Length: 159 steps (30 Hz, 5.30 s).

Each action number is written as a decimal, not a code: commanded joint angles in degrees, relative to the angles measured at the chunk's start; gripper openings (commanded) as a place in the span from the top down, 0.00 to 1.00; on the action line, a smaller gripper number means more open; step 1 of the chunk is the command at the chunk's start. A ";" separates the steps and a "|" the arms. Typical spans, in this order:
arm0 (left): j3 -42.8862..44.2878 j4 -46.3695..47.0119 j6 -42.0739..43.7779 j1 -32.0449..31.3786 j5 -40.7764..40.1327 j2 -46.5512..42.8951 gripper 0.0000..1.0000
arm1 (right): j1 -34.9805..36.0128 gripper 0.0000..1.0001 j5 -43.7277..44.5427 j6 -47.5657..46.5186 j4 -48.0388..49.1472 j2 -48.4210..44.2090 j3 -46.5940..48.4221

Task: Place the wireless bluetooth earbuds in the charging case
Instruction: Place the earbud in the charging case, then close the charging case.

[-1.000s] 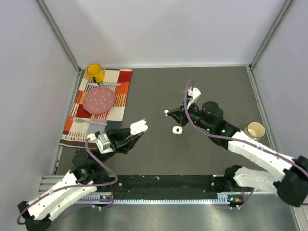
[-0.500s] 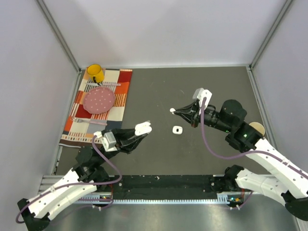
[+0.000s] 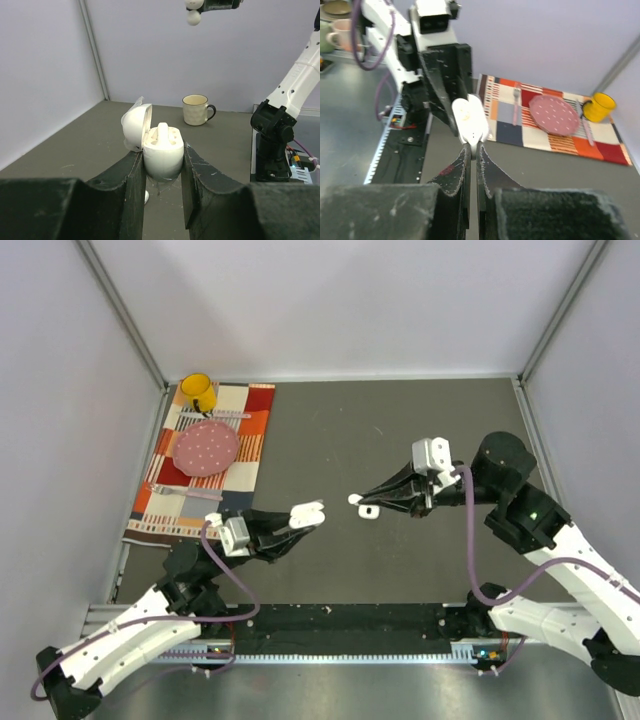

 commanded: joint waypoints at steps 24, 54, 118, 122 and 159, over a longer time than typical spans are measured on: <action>4.91 10.61 -2.13 -0.16 11.80 8.17 1.00 | 3.71 1.00 -8.80 -11.92 -10.67 8.56 5.95; 5.44 8.76 -1.95 -0.07 11.54 9.40 1.00 | 8.72 1.00 -1.60 -14.30 -11.90 12.43 7.18; 5.18 5.69 -0.64 -0.07 6.88 7.82 1.00 | 4.41 0.02 48.34 30.51 -3.91 11.10 7.62; 5.35 5.77 -0.90 -0.07 7.06 7.99 1.00 | 4.41 0.02 44.48 37.71 -2.68 12.86 8.15; 4.74 6.04 -5.20 -0.07 -7.18 6.68 1.00 | 17.94 0.13 50.43 40.20 0.22 15.68 -1.52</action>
